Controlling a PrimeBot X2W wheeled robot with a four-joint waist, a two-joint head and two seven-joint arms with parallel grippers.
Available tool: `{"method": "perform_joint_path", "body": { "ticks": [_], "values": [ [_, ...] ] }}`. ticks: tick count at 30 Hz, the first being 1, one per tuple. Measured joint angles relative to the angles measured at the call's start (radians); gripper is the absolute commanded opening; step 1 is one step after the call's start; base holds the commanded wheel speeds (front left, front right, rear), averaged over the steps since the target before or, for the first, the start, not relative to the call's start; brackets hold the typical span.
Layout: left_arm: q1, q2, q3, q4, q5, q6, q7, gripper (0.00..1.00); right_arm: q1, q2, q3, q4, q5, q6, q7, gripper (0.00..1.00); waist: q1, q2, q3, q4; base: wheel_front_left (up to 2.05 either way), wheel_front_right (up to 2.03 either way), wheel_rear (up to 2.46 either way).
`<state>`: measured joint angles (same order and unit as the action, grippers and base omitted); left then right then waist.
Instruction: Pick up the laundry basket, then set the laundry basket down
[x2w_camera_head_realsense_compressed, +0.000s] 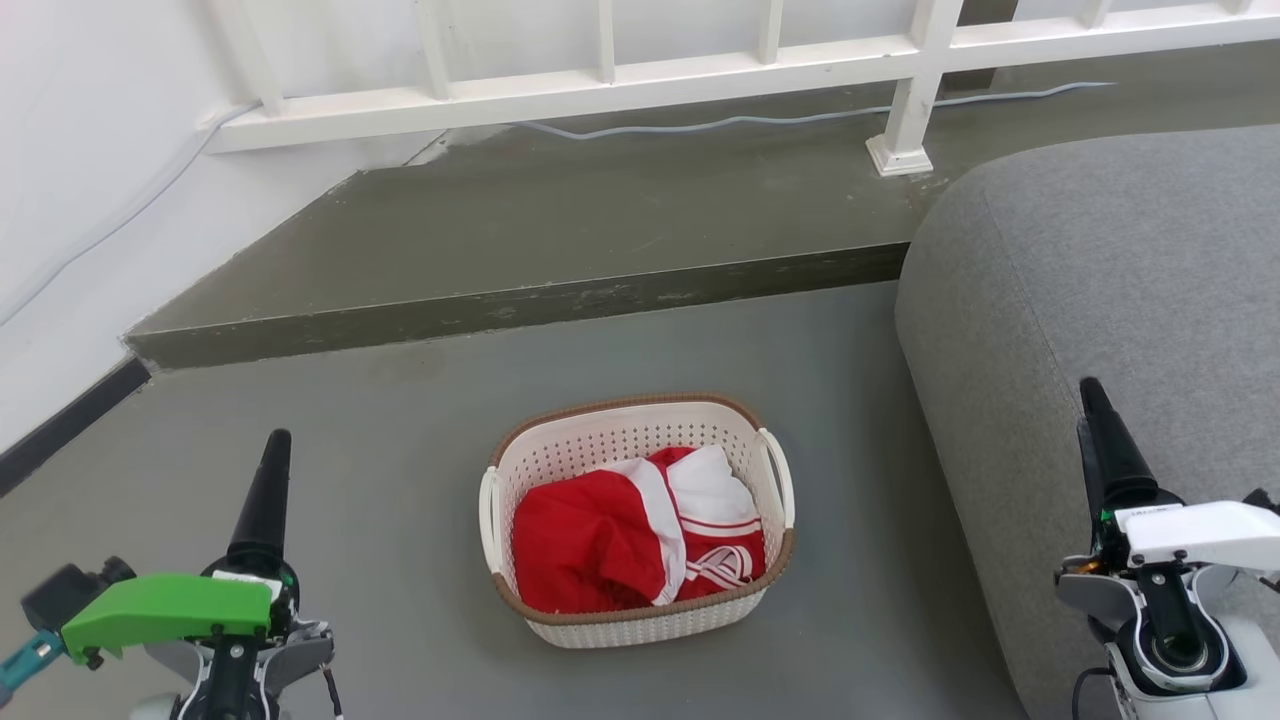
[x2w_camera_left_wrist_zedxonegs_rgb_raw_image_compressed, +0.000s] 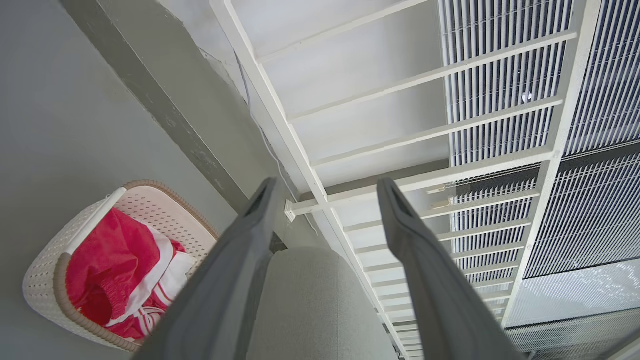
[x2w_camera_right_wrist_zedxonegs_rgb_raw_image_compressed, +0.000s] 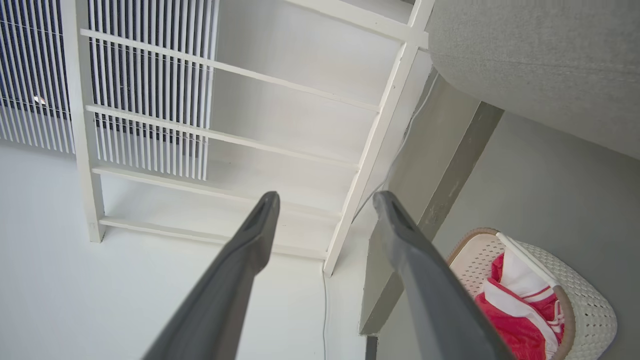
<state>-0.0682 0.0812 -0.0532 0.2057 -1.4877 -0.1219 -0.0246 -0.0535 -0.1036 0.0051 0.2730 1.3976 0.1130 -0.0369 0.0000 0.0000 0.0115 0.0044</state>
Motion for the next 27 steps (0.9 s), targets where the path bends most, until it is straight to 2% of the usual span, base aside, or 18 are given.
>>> {"method": "perform_joint_path", "body": {
  "ticks": [11,27],
  "values": [
    [-0.025,0.051,-0.081,-0.019,0.168,0.0,-0.04,1.0,-0.022,-0.024,0.046,-0.008,-0.156,0.0,-0.038,1.0,0.0,0.0,0.003,0.0,0.0,0.0,0.0],
    [-0.058,0.096,-0.163,-0.021,0.446,0.003,-0.095,1.0,-0.046,-0.07,0.123,-0.016,-0.439,-0.036,-0.086,1.0,0.0,0.0,0.006,0.002,0.0,0.0,0.0]
  ]
}}
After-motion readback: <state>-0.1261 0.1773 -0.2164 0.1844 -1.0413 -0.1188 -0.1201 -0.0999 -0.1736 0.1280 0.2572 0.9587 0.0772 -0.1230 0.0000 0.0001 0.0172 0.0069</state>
